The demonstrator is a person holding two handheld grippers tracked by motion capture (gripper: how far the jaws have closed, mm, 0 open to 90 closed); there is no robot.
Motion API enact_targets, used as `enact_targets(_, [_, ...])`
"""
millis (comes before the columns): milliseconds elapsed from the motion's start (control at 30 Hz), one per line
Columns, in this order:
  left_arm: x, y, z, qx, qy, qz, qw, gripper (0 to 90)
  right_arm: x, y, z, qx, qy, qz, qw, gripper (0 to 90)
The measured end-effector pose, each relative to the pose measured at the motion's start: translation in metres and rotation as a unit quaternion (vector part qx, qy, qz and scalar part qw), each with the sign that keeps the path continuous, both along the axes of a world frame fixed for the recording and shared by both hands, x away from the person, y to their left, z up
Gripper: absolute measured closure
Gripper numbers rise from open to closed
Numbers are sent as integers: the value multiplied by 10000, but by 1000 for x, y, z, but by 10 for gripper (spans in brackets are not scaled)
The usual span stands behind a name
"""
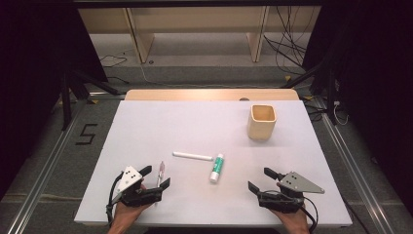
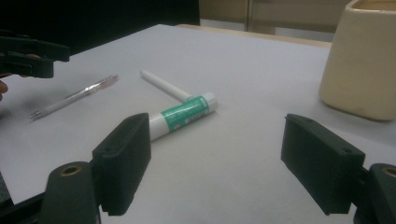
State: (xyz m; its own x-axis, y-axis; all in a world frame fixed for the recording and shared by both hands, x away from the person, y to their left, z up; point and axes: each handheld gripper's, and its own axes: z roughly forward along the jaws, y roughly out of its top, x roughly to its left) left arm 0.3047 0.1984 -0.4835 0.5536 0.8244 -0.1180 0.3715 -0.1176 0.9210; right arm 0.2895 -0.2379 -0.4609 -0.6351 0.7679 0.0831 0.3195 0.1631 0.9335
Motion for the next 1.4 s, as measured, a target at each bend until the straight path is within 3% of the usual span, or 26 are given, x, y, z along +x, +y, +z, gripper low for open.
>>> enact_targets(767, [0, -1, 0, 42, 65, 59, 10000, 159, 10, -7, 6, -86, -90, -204, 9997, 270])
enact_targets(1200, [1, -1, 0, 7, 118, 166, 9998, 159, 46, -33, 18, -114, -25, -681, 9976, 319])
enact_targets(1400, [2, -1, 0, 43, 134, 158, 9998, 159, 68, -47, 23, -168, 27, -909, 9957, 441])
